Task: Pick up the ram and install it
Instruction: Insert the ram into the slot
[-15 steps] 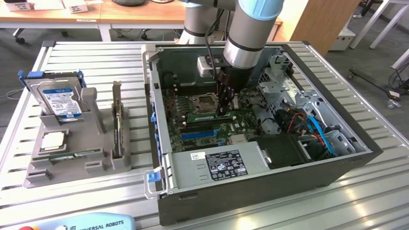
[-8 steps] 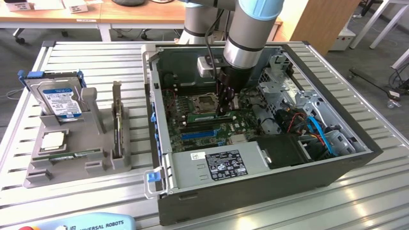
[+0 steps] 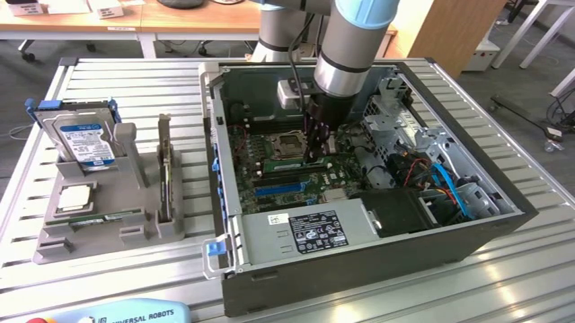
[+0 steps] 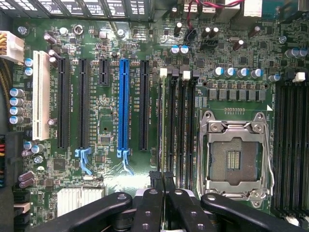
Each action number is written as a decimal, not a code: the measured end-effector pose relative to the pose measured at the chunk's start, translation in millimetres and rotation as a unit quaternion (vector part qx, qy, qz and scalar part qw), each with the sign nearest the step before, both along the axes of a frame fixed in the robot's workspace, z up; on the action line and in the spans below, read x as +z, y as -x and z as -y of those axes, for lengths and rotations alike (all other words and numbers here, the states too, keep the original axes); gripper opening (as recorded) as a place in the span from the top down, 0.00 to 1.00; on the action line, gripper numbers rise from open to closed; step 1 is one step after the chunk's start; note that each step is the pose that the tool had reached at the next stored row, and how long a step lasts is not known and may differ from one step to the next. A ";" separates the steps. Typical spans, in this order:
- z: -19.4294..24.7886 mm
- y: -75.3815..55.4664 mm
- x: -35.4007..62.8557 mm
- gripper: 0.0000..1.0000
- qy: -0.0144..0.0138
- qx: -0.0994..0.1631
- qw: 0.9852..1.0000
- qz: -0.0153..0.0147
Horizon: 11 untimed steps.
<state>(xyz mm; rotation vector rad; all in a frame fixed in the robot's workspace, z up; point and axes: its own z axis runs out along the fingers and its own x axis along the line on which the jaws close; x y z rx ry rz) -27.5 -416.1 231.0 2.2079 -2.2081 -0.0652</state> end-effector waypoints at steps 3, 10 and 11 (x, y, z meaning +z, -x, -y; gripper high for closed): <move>0.0 0.0 -0.7 0.88 0.000 0.000 1.000 0.000; 0.0 0.0 -1.5 0.88 0.000 0.000 1.000 0.000; 0.0 0.0 -1.6 0.88 0.000 0.000 1.000 0.000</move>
